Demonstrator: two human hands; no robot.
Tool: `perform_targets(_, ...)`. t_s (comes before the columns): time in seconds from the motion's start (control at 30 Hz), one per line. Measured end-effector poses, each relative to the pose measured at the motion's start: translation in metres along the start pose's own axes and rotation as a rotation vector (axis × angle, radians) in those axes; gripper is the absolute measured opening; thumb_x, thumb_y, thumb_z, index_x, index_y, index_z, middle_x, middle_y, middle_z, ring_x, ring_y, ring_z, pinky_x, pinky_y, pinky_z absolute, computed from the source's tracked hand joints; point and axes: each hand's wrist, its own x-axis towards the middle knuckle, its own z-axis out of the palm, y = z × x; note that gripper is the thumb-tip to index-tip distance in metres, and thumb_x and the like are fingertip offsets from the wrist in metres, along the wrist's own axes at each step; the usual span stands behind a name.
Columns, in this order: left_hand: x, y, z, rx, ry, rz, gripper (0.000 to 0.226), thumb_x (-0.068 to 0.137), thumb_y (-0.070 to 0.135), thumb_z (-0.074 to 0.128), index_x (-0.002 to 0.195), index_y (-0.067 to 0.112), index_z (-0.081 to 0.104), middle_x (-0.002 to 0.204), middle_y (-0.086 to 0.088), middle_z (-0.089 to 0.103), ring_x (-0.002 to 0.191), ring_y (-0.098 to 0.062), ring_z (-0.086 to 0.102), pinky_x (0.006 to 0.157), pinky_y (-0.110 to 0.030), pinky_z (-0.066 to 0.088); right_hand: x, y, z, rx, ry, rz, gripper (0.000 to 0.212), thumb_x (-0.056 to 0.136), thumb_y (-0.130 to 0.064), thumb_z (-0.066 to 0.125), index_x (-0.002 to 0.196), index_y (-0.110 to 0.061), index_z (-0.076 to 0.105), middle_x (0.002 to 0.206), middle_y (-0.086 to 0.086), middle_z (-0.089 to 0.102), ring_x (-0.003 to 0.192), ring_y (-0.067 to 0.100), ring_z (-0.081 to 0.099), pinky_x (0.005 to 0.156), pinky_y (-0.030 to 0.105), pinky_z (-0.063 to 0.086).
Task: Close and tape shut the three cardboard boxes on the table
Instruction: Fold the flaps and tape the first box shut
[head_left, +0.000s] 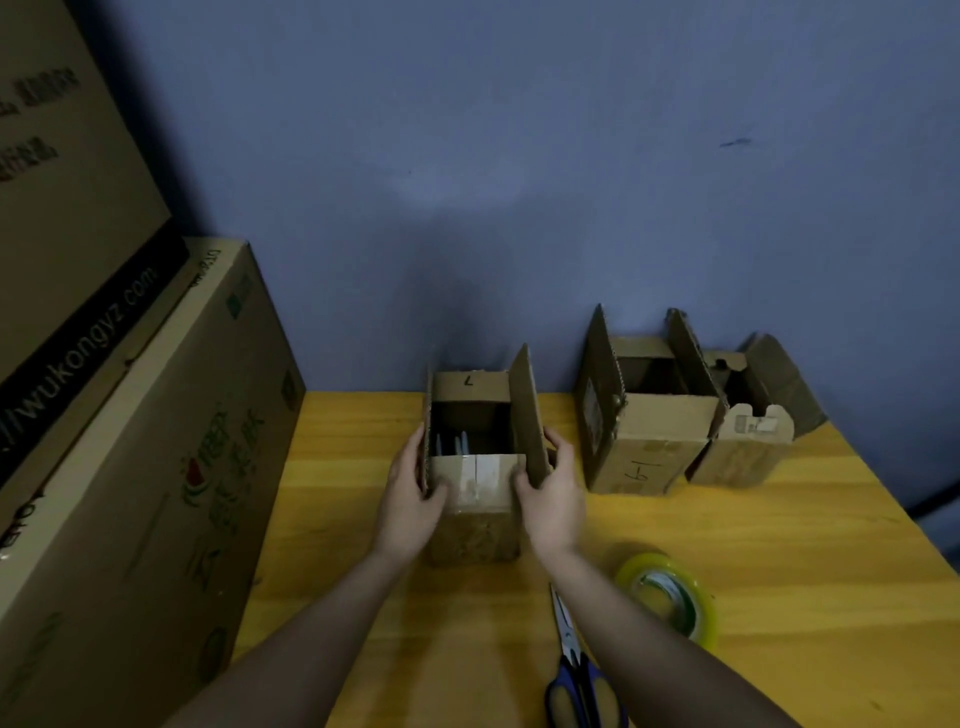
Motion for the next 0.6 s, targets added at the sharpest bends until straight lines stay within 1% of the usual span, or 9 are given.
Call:
perform_targets(0.1, -0.001, -0.004, 0.003, 0.066, 0.009, 0.035, 0.074, 0.091, 0.007, 0.058, 0.151, 0.028, 0.021, 0.155, 0.003, 0.027, 0.141, -0.014, 0.026, 0.103, -0.024, 0.027, 0.002, 0.003, 0.002, 0.094, -0.008, 0.034, 0.062, 0.088, -0.006, 0.065, 0.142, -0.022, 0.039, 0.133, 0.002, 0.055, 0.122, 0.020, 0.053, 0.087, 0.023, 0.043)
perform_targets(0.17, 0.000, -0.005, 0.005, 0.075, 0.023, 0.037, 0.074, 0.091, 0.006, 0.058, 0.151, 0.026, 0.020, 0.155, 0.003, 0.027, 0.141, -0.013, 0.026, 0.102, -0.022, 0.026, 0.004, 0.006, 0.001, 0.036, -0.012, -0.006, 0.064, 0.086, -0.003, 0.064, 0.142, -0.023, 0.039, 0.137, 0.000, 0.052, 0.127, 0.018, 0.050, 0.094, 0.024, 0.042)
perform_targets(0.23, 0.000, -0.004, 0.006, 0.117, 0.037, 0.043, 0.074, 0.091, 0.006, 0.059, 0.151, 0.023, 0.020, 0.154, 0.000, 0.028, 0.139, -0.014, 0.030, 0.101, -0.021, 0.028, 0.006, 0.007, 0.000, -0.106, -0.037, -0.122, 0.065, 0.085, -0.004, 0.065, 0.142, -0.022, 0.039, 0.140, -0.002, 0.049, 0.129, 0.014, 0.047, 0.099, 0.021, 0.038)
perform_targets(0.3, 0.001, -0.003, 0.008, 0.194, 0.037, 0.069, 0.074, 0.091, 0.006, 0.058, 0.152, 0.020, 0.019, 0.154, -0.001, 0.029, 0.136, -0.016, 0.035, 0.100, -0.021, 0.031, 0.006, 0.007, 0.000, -0.265, -0.101, -0.283, 0.067, 0.087, -0.010, 0.065, 0.146, -0.018, 0.034, 0.146, -0.001, 0.041, 0.131, 0.013, 0.044, 0.104, 0.020, 0.036)
perform_targets(0.37, 0.002, -0.003, 0.010, 0.330, 0.006, 0.117, 0.077, 0.090, 0.003, 0.057, 0.152, 0.019, 0.014, 0.156, -0.003, 0.023, 0.138, -0.019, 0.033, 0.106, -0.026, 0.034, 0.005, 0.008, 0.005, -0.392, -0.232, -0.402, 0.073, 0.092, -0.022, 0.060, 0.152, -0.017, 0.020, 0.156, 0.001, 0.025, 0.142, 0.014, 0.028, 0.115, 0.028, 0.028)
perform_targets(0.43, 0.003, -0.003, 0.013, 0.473, -0.045, 0.143, 0.080, 0.091, 0.006, 0.055, 0.153, 0.019, 0.004, 0.160, -0.001, 0.011, 0.142, -0.021, 0.025, 0.111, -0.031, 0.031, 0.000, 0.009, 0.010, -0.458, -0.367, -0.413, 0.076, 0.097, -0.036, 0.051, 0.155, -0.018, 0.005, 0.162, -0.002, 0.005, 0.149, 0.014, 0.006, 0.120, 0.036, 0.017)
perform_targets(0.5, 0.003, -0.005, 0.013, 0.539, -0.115, 0.139, 0.081, 0.095, 0.017, 0.052, 0.152, 0.022, -0.005, 0.161, 0.001, -0.001, 0.145, -0.021, 0.017, 0.114, -0.033, 0.025, -0.002, 0.011, 0.014, -0.482, -0.427, -0.386, 0.075, 0.099, -0.045, 0.041, 0.154, -0.020, -0.003, 0.161, -0.006, -0.009, 0.148, 0.012, -0.010, 0.121, 0.036, 0.009)
perform_targets(0.57, 0.003, -0.007, 0.010, 0.591, -0.188, 0.119, 0.082, 0.096, 0.028, 0.050, 0.151, 0.028, -0.012, 0.160, 0.003, -0.011, 0.146, -0.021, 0.011, 0.116, -0.033, 0.021, -0.002, 0.012, 0.015, -0.551, -0.480, -0.394, 0.072, 0.100, -0.047, 0.033, 0.154, -0.021, -0.007, 0.159, -0.007, -0.017, 0.146, 0.011, -0.018, 0.118, 0.034, 0.002)
perform_targets(0.6, 0.003, -0.008, 0.007, 0.609, -0.232, 0.112, 0.082, 0.096, 0.034, 0.049, 0.150, 0.032, -0.013, 0.159, 0.005, -0.015, 0.147, -0.020, 0.008, 0.116, -0.034, 0.019, -0.001, 0.012, 0.014, -0.582, -0.517, -0.395, 0.069, 0.101, -0.047, 0.030, 0.154, -0.022, -0.007, 0.158, -0.008, -0.019, 0.145, 0.010, -0.020, 0.118, 0.033, 0.001)
